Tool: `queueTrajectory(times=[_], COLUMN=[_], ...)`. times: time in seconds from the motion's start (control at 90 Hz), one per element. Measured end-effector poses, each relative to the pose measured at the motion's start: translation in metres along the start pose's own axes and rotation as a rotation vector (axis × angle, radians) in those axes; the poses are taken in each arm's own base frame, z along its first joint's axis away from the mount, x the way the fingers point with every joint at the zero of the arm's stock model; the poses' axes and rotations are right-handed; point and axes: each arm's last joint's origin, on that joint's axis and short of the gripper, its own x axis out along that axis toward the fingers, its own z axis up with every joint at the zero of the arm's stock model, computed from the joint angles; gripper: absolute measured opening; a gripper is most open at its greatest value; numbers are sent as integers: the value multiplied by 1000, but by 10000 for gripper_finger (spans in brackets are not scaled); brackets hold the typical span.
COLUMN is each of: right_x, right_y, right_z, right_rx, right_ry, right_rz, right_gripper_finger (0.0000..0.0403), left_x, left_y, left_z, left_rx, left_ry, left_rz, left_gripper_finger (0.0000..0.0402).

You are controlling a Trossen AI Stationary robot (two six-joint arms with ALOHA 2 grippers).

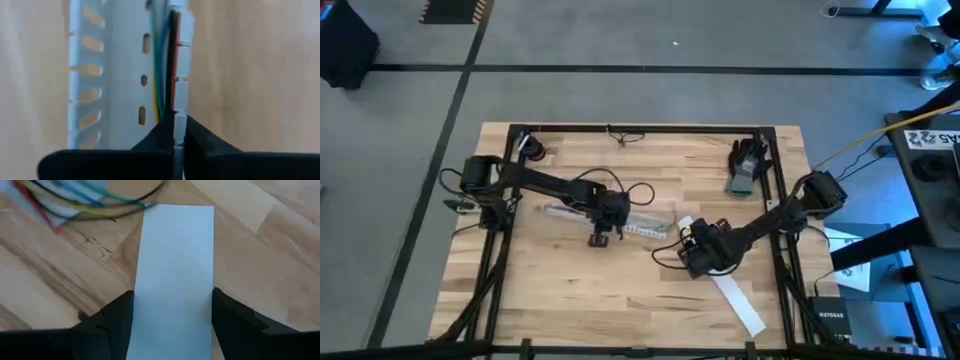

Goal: Ziptie cables
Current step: Close the cable duct

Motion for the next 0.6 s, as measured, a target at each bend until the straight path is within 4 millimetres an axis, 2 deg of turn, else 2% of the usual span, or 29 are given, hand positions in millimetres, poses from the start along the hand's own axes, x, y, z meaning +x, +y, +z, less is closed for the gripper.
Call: queueTrajectory(times=[0.111, 0.367, 0.478, 0.6], right_x=[0, 0, 0, -9], right_y=[0, -1, -2, -11], right_z=[0, 0, 0, 3], right_rx=[-7, -34, -58, -123], right_ry=[-2, -3, -1, 2], right_rz=[-4, -12, -22, -51], right_gripper_finger=[225, 225, 225, 225], left_x=[1, -7, -20, -43], left_y=[-2, -3, -2, -1], left_z=[-3, 10, 16, 24], left_rx=[-38, -12, 6, 43], left_ry=[13, -48, -53, -162], left_rz=[-32, -34, -33, -15], left_gripper_finger=[51, 155, 192, 216])
